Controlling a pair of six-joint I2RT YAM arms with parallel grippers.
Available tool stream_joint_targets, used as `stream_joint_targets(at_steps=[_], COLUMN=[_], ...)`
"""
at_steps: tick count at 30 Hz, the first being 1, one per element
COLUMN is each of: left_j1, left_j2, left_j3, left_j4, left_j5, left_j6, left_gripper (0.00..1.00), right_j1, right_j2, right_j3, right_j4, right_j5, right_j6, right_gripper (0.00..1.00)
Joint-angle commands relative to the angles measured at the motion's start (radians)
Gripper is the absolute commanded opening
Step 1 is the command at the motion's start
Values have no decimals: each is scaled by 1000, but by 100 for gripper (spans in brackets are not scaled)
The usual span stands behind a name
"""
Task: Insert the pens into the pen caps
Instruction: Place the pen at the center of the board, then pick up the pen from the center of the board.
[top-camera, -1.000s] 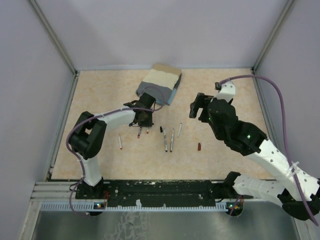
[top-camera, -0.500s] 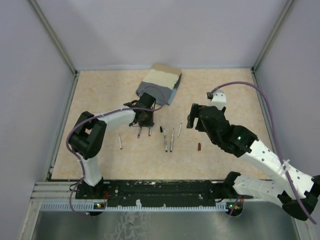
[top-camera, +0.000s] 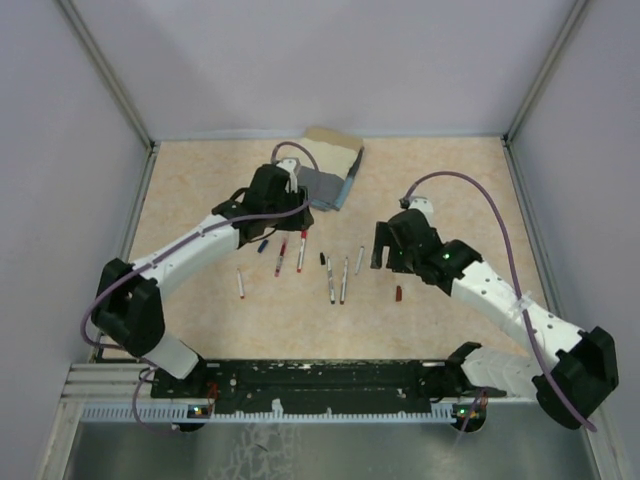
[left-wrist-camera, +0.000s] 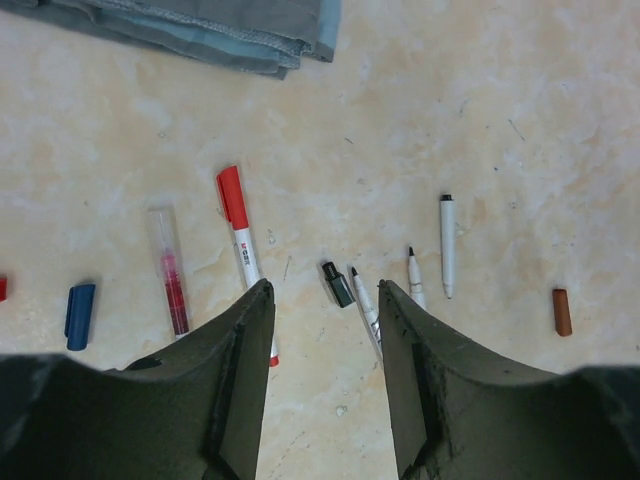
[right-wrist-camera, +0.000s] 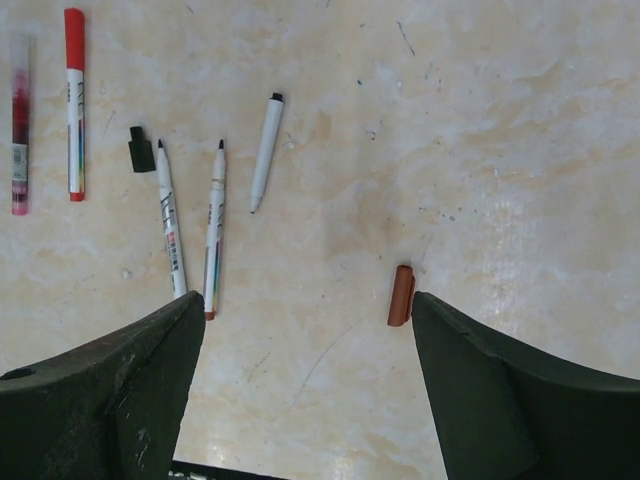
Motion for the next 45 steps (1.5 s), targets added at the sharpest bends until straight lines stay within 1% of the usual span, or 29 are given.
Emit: stream_joint_targets(at_steps=[1,6,10,14,16,20,23,32,38,40,45], left_j1=[9,22,35,44,50,68,82,132,165,172,186], left_j2=[-79,-154,-203,-233,-245,-268,-284,-323,-323,-323,-315], left_j3=[-45,-95,-151,-188,-200,-209,-216,-254,-255,-255,-255], left_j4=[26,49,86,103,101,91,87,104,100,102,102], left_j5=[33,59,111,148,160,172,176,167,177,184,201], left_j6=[61,88,113,135,146,160,166,143,129,128,123], left_gripper=[52,53,53,53,53,53,53,54,54,54,54], right_j1=[-33,-44,-45,-47,-46,-44,-20,84,104,113,127], right_j2=[54,140,203,257,296,345,385,509,575,625,679], right_j3=[-14,-19,-5,13,31,41,58,164,223,243,279], right_j4=[93,126,132,157,168,219,242,260,258,251,242], right_j5=[-128,-178,-142,-130,-145,-208,-226,-220,-236,-241,-250], right_j6=[-13,-28,-37,-39,-45,-37,-15,-8,-21,-29,-43], right_gripper=[84,84,80,74,68,62,60,57,49,47,43])
